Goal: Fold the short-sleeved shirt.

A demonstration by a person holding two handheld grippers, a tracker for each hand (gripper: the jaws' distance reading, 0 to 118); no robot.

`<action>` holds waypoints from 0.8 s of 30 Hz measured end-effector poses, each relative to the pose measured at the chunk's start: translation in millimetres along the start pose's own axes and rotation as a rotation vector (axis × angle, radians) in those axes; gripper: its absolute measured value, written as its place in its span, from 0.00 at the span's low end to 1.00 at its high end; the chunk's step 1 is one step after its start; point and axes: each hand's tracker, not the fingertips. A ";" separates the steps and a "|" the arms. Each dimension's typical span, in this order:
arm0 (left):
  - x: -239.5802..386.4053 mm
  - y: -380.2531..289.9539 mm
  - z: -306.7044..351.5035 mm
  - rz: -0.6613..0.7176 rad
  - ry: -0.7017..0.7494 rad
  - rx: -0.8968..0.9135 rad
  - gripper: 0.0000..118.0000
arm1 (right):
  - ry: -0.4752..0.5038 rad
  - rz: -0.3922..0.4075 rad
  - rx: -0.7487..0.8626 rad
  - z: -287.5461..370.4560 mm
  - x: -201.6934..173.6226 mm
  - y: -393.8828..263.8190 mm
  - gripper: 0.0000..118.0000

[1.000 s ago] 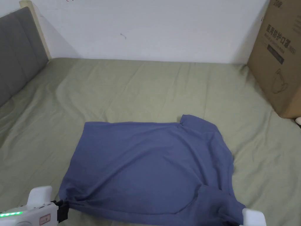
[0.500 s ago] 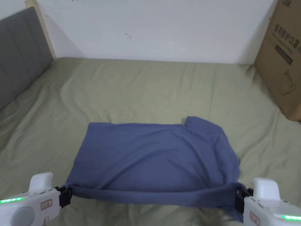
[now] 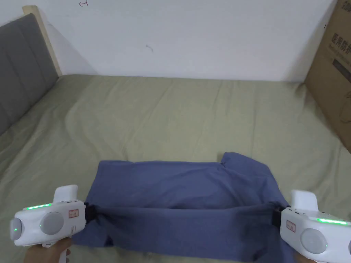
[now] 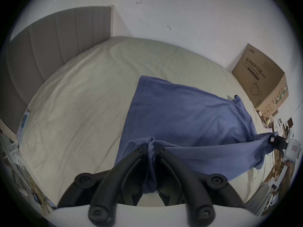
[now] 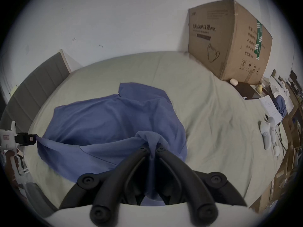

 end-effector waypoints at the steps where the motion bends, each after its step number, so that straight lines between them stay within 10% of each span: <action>1: 1.5 2.7 -10.0 -0.011 0.008 -0.018 0.07 | -0.009 -0.002 -0.017 -11.0 1.0 0.3 0.03; 9: 6.8 3.4 -64.7 -0.038 0.046 -0.128 0.08 | -0.044 -0.040 -0.134 -68.5 3.4 -9.8 0.03; 11: 7.2 3.1 -58.6 -0.032 0.047 -0.118 0.22 | -0.044 -0.039 -0.141 -66.8 1.8 -11.6 0.04; 15: 4.6 7.5 -36.1 -0.016 0.027 -0.116 0.43 | -0.047 -0.021 -0.097 -45.4 -1.8 -6.4 0.35; 17: 7.5 10.5 -11.1 -0.038 0.001 -0.020 0.58 | -0.015 -0.041 -0.031 -24.3 -1.7 1.7 0.71; 24: 27.3 22.4 97.9 -0.104 -0.056 0.253 0.60 | 0.053 0.001 0.244 92.5 -16.9 30.6 0.76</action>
